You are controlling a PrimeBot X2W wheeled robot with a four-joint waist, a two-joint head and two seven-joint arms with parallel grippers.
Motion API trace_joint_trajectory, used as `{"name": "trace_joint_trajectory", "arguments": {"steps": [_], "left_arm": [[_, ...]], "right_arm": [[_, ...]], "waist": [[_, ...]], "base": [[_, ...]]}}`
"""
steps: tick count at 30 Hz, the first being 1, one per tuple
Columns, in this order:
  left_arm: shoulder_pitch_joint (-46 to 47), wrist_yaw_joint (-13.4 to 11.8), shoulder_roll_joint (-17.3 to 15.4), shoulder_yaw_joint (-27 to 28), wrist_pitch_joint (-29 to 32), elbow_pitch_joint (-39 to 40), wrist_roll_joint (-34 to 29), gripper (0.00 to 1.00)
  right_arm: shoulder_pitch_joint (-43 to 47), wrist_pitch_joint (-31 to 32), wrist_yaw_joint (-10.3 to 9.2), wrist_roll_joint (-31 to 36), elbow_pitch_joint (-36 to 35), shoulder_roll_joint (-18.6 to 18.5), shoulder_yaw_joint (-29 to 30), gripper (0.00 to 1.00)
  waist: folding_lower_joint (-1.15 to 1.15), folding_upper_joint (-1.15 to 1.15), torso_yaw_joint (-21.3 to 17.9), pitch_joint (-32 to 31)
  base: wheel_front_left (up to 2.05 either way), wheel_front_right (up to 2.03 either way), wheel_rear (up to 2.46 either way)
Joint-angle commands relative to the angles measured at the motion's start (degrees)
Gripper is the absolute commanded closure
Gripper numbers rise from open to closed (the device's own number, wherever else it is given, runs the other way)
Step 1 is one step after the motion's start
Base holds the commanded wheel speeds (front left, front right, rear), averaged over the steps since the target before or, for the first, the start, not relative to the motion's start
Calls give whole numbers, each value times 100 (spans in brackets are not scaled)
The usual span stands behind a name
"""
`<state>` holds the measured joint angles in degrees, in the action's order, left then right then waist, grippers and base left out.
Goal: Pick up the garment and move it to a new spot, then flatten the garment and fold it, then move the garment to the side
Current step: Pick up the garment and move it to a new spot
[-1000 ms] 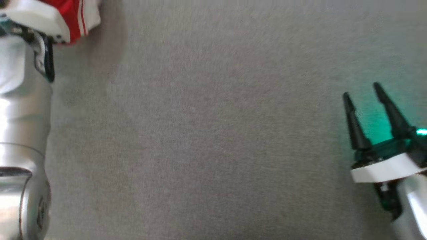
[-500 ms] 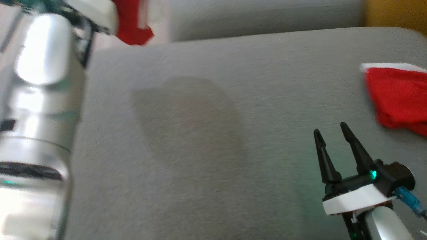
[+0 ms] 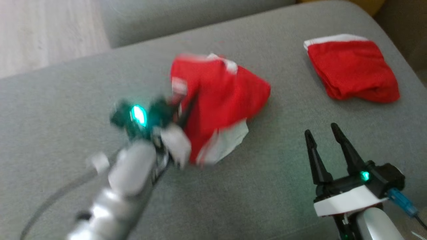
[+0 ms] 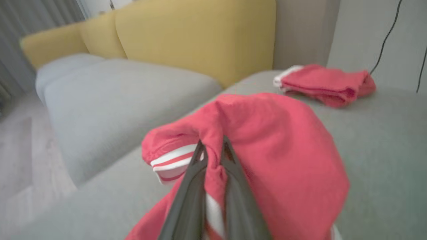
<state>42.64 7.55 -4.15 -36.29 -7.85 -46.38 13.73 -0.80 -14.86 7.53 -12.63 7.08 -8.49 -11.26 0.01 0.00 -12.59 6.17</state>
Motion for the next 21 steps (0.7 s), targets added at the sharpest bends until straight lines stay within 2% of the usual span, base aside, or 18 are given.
{"name": "trace_joint_trajectory", "arguments": {"steps": [1,2,3,7,9,13,14,17,21], "left_arm": [[-106,-71,-18,43,-187,53,55,100],[-283,-95,23,-30,-267,-9,78,67],[-445,-149,57,-77,-343,-56,117,0],[-966,-465,117,-228,-611,54,275,0],[-1263,-641,122,-312,-680,367,437,0],[-1882,-1160,125,-224,-710,1200,695,0],[-1882,-1160,125,-224,-710,1200,695,0],[-2425,-1560,125,159,-712,1885,658,0],[-3150,-1845,56,796,-713,2853,431,0]], "right_arm": [[-236,-14,-4,-54,-140,-2,-163,0],[-248,-14,-4,-66,-121,-1,-171,0],[-252,-14,-4,-76,-103,-4,-166,0],[-190,-14,-4,-96,-21,-21,-50,0],[-120,-14,-4,-119,45,-19,0,0],[55,-14,-4,-167,177,13,95,0],[55,-14,-4,-167,177,13,95,0],[207,-14,-4,-182,266,56,196,0],[356,-14,-4,-167,331,127,343,0]], "waist": [[-1,0,-161,277],[-1,0,-168,302],[-1,0,-163,319],[-1,0,54,250],[-1,0,258,125],[-1,0,731,-206],[-1,0,731,-206],[-1,0,1077,-478],[-1,0,1404,-697]], "base": [[0,0,0],[0,0,0],[0,0,0],[0,0,0],[0,0,0],[0,0,0],[0,0,0],[0,0,0],[0,0,0]]}}
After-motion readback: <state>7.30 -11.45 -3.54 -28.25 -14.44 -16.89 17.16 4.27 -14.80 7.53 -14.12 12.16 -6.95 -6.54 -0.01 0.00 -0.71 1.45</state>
